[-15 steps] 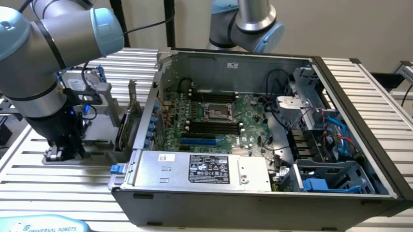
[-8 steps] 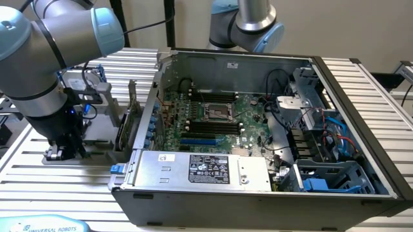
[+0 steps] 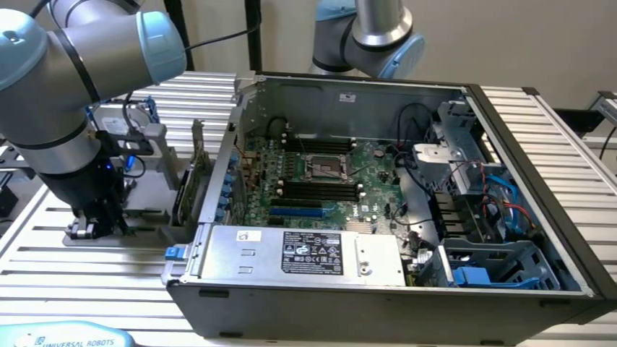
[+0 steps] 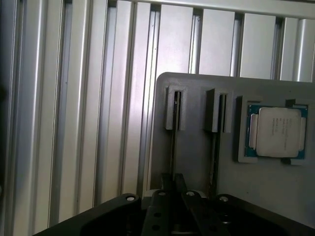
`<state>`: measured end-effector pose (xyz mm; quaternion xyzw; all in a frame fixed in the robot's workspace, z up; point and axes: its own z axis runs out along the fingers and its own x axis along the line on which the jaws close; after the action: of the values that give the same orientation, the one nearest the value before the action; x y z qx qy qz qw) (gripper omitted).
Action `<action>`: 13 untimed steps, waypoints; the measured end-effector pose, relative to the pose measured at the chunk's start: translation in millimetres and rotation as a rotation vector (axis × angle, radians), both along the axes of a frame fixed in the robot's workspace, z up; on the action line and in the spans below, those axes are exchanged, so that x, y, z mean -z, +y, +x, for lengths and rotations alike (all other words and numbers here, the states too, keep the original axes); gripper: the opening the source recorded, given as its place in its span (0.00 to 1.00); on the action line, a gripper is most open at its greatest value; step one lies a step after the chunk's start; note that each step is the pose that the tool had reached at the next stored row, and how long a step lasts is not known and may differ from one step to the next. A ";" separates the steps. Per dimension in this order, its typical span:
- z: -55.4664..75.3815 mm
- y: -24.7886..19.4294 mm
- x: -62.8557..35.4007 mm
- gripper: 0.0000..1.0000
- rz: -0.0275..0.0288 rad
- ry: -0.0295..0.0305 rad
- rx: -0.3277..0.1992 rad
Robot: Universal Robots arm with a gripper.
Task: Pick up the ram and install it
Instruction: 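Pick up the ram and move it above insertion slot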
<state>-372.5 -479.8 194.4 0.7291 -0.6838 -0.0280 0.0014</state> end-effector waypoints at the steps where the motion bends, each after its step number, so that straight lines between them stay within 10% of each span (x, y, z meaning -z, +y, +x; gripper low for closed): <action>1: 0.0 0.1 0.0 0.14 0.0000 0.0001 0.000; 13: -0.1 0.1 -1.8 0.14 -0.0005 0.0005 0.000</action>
<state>-372.5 -479.7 196.1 0.7291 -0.6839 -0.0281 0.0018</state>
